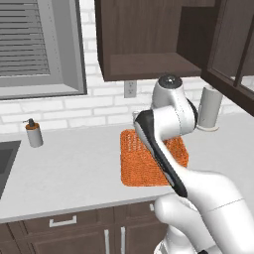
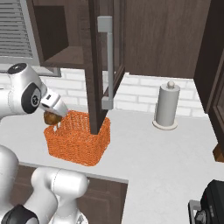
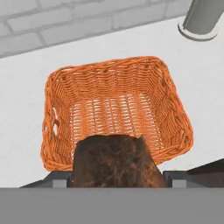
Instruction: Open the cabinet, pick up the bread from the cabinet and place it in the basket. Then move the basket to the dining counter.
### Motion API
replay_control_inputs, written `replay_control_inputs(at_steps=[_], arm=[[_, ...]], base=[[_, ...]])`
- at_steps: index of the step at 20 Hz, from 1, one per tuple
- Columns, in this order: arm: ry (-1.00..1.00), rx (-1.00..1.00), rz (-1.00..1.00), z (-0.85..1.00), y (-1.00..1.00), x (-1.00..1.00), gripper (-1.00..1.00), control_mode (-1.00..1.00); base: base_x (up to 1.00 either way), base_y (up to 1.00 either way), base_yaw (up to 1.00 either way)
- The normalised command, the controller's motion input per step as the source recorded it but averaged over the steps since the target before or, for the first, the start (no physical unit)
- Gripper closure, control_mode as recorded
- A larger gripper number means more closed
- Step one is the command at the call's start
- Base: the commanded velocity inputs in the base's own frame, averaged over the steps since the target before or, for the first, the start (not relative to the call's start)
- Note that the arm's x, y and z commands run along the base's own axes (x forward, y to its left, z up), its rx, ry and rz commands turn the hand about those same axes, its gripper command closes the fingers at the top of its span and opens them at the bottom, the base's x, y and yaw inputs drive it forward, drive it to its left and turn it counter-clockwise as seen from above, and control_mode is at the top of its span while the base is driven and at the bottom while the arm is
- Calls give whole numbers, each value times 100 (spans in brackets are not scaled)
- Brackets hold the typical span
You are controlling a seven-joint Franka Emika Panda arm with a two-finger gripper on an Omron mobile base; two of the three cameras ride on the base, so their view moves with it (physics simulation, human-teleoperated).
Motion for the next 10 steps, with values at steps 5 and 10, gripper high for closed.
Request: replay_control_inputs(at_steps=[5,10], arm=[[29,1,-5,-55,-9,36,100,-100],[24,0,-6,-25,-3,30,100,-100]], base=[[0,0,0],[0,0,0]])
